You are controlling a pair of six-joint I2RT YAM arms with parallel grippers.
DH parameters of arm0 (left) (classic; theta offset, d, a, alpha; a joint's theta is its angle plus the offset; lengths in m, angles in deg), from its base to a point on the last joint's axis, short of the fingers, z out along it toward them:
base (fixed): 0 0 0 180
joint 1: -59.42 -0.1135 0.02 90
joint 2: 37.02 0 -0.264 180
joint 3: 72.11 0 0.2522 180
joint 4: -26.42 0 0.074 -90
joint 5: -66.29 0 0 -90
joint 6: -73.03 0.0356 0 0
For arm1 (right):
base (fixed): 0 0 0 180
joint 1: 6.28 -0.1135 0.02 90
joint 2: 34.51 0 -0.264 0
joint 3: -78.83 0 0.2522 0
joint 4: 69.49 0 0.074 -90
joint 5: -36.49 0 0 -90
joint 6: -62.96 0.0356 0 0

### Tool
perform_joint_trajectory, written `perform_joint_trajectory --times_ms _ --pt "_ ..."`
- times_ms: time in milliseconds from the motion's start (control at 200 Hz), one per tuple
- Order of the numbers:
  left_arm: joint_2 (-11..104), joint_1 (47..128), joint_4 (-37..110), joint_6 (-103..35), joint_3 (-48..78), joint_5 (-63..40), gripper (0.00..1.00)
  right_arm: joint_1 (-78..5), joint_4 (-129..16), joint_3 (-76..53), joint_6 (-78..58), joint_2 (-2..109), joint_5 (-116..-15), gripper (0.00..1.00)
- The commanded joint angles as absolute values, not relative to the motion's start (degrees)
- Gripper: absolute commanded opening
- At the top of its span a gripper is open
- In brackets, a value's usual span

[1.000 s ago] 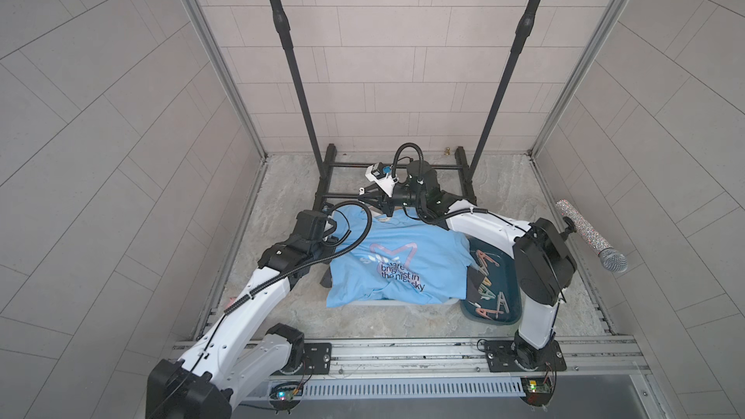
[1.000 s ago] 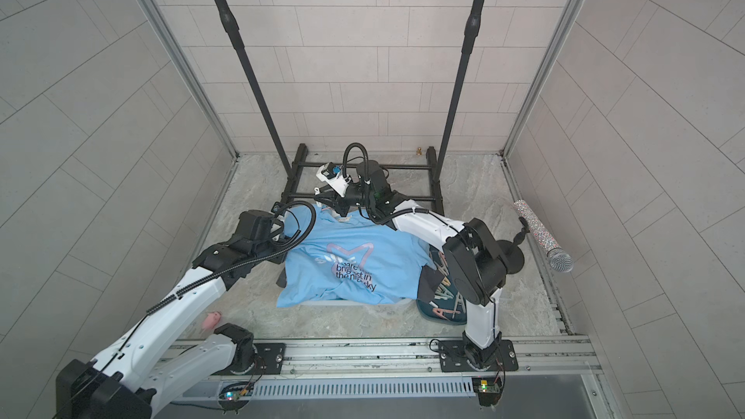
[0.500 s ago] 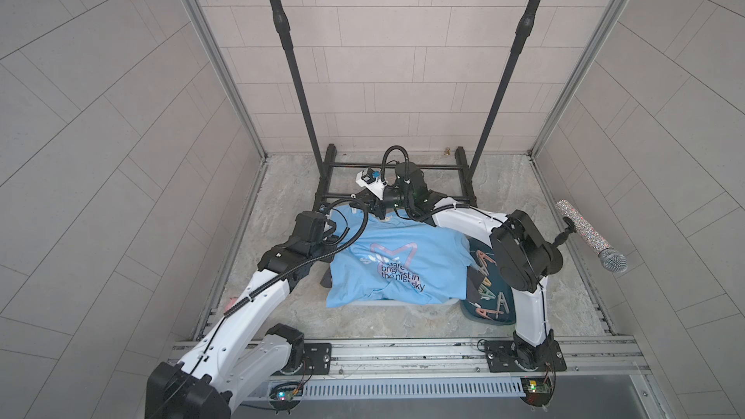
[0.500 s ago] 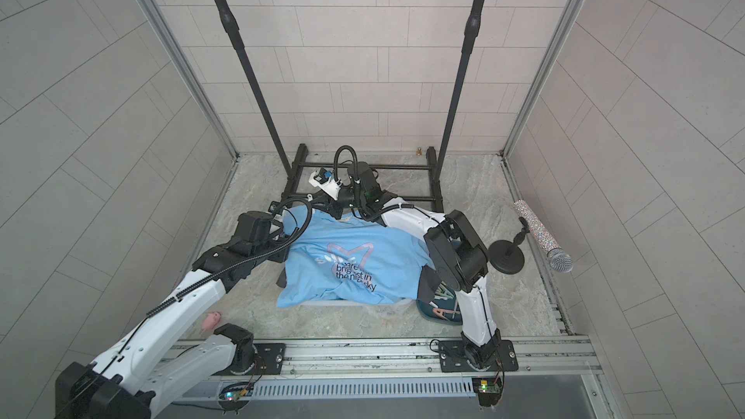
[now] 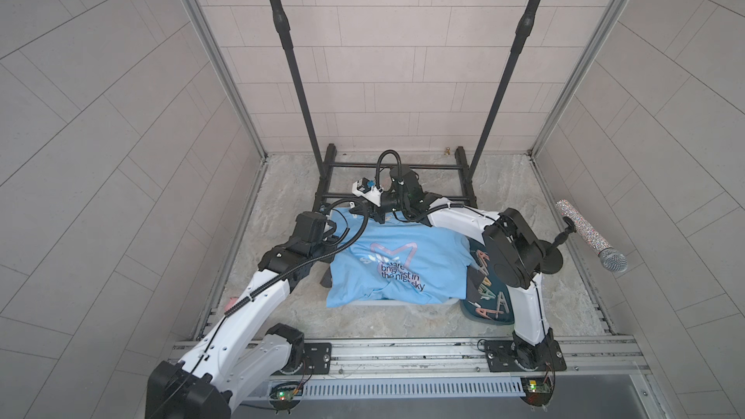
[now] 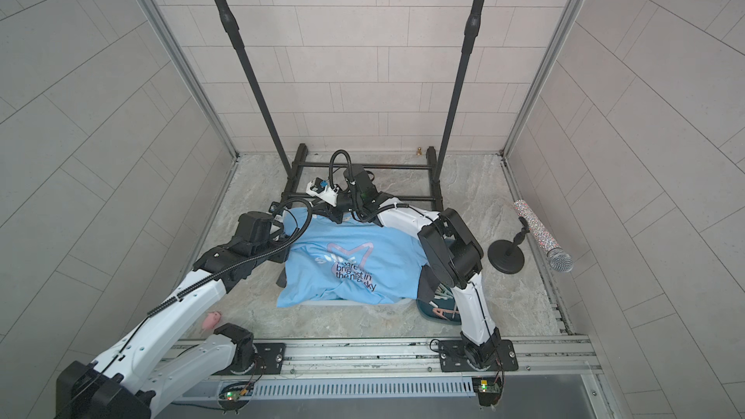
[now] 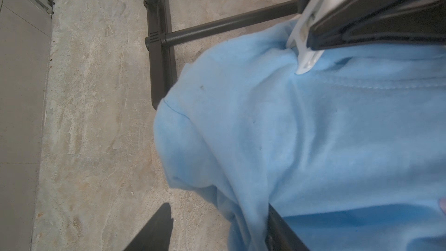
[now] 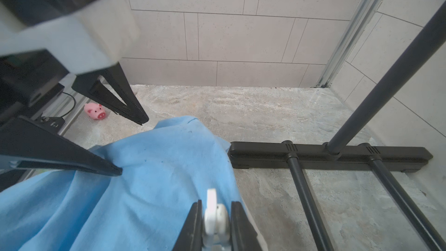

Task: Use clothespins to secure the t-shirt on both sides of the hanger
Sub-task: Clamp the T-shirt on the hanger.

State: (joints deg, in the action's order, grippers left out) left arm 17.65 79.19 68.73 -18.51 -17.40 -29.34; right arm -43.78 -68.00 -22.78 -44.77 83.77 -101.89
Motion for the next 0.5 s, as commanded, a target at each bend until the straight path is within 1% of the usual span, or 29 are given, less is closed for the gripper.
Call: perform_joint_trajectory --times_ms 0,25,70,100,150,180,235,290,370,420,495 --pt "17.7 78.9 68.3 -18.7 -17.9 -29.6 0.62 -43.9 -64.7 -23.3 -49.1 84.6 -100.7 0.00" --pt "17.6 78.9 68.3 -18.7 -17.9 -29.7 0.62 -43.9 -65.0 -23.2 -48.7 84.6 -100.7 0.00" --pt "17.6 78.9 68.2 -18.7 -17.9 -29.8 0.62 -43.9 -65.5 -23.1 -48.0 84.2 -100.9 0.15" --pt "17.6 78.9 68.2 -18.7 -17.9 -29.9 0.62 -43.8 -65.9 -23.0 -47.4 83.8 -100.8 0.27" --pt "17.4 78.9 68.3 -18.7 -17.8 -30.0 0.62 -43.9 -65.9 -22.7 -47.3 82.9 -100.8 0.42" --pt "17.3 78.9 68.3 -18.8 -17.8 -30.0 0.62 -43.9 -65.9 -22.7 -47.1 82.3 -100.7 0.49" --pt "17.1 78.9 68.2 -18.8 -17.8 -29.9 0.62 -43.8 -66.1 -22.3 -45.6 81.1 -99.2 0.57" --pt "16.8 78.9 68.2 -18.8 -17.7 -29.8 0.62 -43.7 -65.9 -22.0 -43.6 79.2 -96.7 0.61" --pt "16.4 78.9 68.1 -18.7 -17.7 -30.0 0.62 -43.6 -64.1 -21.3 -40.1 75.9 -92.6 0.62" --pt "16.1 78.9 68.0 -18.8 -17.5 -30.1 0.62 -43.6 -62.0 -20.7 -37.9 73.4 -90.2 0.62" --pt "15.8 78.9 67.9 -18.8 -17.3 -30.2 0.62 -43.7 -59.2 -18.7 -34.2 69.1 -86.3 0.57"
